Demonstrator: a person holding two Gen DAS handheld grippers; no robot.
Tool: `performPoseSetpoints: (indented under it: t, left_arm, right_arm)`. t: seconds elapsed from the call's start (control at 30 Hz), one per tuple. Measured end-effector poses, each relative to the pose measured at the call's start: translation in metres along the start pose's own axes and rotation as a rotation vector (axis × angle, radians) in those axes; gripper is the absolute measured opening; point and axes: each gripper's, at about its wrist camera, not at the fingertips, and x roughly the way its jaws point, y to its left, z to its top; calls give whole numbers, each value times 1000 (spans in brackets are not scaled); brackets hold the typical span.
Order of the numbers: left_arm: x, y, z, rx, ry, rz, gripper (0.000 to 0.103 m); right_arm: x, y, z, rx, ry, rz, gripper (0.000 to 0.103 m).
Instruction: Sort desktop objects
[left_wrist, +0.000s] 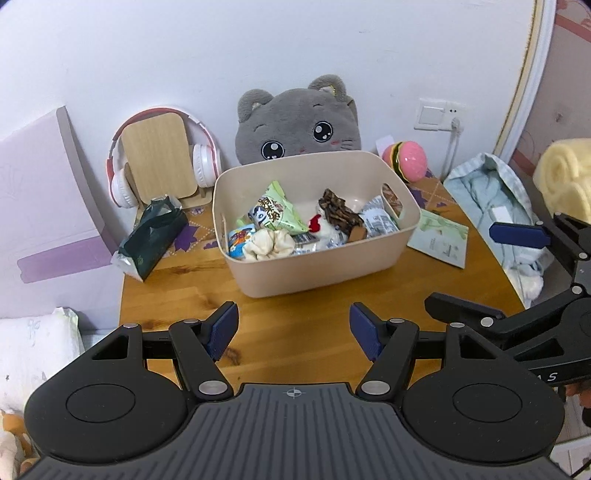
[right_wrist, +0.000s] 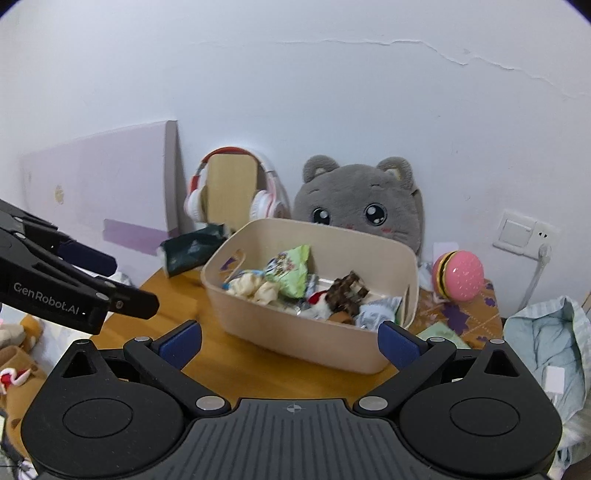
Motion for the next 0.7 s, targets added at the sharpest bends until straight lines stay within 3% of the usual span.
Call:
performPoseSetpoints:
  t: [0.7]
  left_arm:
    - [-81, -1, -45, 40, -7, -85, 68]
  right_arm:
    - [-77, 41, -12, -6, 20, -28, 103]
